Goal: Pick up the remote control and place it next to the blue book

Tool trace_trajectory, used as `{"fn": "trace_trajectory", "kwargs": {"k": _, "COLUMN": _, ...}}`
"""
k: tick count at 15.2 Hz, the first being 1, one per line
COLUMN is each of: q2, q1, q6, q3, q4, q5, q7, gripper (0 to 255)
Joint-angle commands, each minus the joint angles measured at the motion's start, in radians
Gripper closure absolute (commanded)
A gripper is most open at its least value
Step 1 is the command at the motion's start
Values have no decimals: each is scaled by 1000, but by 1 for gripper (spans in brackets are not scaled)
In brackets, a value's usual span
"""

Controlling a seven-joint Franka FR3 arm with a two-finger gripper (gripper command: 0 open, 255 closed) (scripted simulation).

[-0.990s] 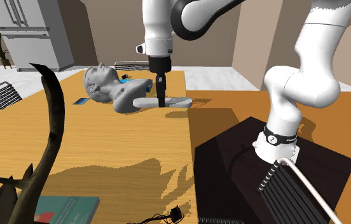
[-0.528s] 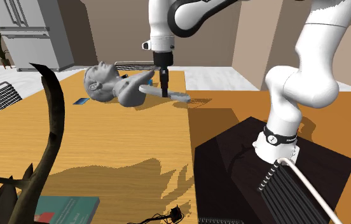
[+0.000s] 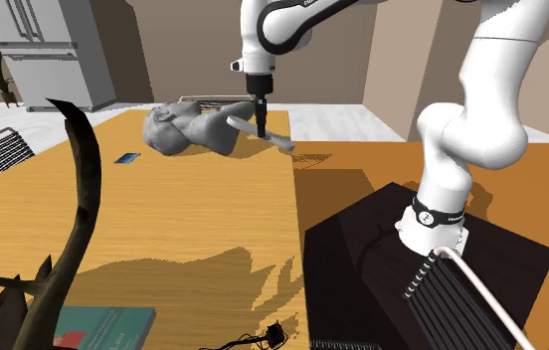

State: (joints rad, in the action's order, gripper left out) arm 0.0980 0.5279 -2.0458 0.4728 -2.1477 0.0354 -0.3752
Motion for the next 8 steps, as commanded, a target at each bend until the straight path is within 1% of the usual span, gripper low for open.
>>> {"fn": "trace_trajectory", "kwargs": {"k": 1, "q2": -22, "q1": 24, "q6": 4, "q3": 32, "q4": 25, "q5": -8, "q7": -62, "gripper": 255}}
{"fn": "trace_trajectory", "kwargs": {"k": 8, "q2": -151, "q1": 107, "q6": 31, "q3": 125, "q4": 159, "q5": -78, "q7": -270, "gripper": 255}}
